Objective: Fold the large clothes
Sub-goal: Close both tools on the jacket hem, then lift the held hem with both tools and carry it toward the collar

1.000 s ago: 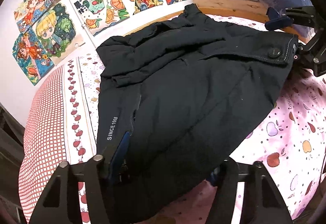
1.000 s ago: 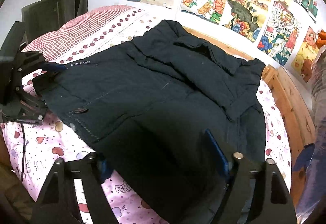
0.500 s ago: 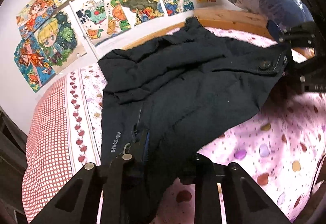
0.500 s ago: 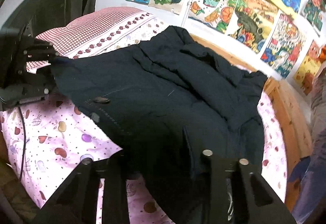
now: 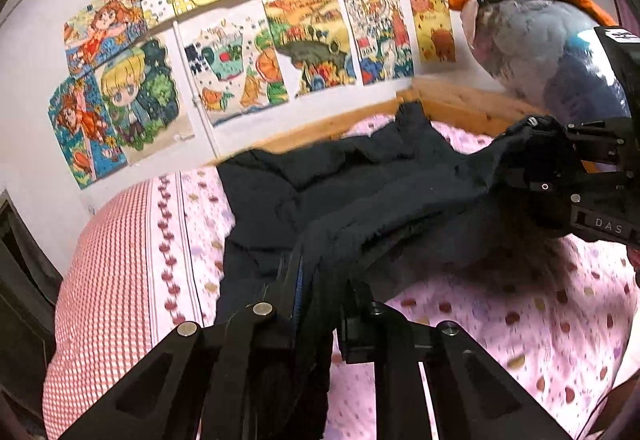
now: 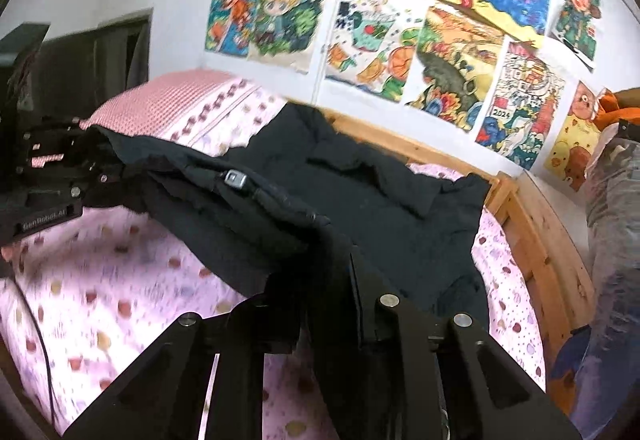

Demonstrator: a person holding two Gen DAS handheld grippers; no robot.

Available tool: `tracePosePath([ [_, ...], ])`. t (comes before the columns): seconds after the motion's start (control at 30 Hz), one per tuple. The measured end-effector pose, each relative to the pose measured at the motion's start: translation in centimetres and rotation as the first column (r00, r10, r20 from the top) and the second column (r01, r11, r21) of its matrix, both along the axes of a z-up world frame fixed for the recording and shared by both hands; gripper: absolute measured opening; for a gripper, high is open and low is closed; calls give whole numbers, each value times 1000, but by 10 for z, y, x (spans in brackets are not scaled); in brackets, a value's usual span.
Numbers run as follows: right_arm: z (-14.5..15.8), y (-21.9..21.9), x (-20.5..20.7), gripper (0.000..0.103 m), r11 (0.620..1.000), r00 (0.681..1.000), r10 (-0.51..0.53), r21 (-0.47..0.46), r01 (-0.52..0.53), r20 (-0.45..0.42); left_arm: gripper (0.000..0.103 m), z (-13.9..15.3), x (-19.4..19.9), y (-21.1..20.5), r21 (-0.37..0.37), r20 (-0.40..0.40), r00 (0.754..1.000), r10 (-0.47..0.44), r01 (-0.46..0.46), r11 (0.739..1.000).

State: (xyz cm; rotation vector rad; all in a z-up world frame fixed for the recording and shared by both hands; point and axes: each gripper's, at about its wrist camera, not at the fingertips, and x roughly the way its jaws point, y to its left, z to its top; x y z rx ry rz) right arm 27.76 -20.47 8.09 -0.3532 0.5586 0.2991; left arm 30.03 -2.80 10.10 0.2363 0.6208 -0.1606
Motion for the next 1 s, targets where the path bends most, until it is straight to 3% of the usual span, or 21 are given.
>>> tracePosePath([
  [0.3, 25, 12, 27, 13, 999, 993, -35, 23, 33, 109, 11, 29, 29, 6, -29, 55, 998, 28, -26, 999],
  [0.73, 47, 27, 62, 13, 995, 979, -102, 14, 101, 179, 10, 44, 57, 4, -38, 91, 994, 60, -57, 998],
  [0.83, 54, 30, 76, 13, 993, 972, -116, 25, 113, 204, 10, 49, 70, 2, -11, 109, 992, 63, -62, 998],
  [1.0, 68, 38, 114, 13, 995, 969, -95, -9, 99, 227, 10, 58, 113, 9, -33, 108, 989, 99, -96, 995],
])
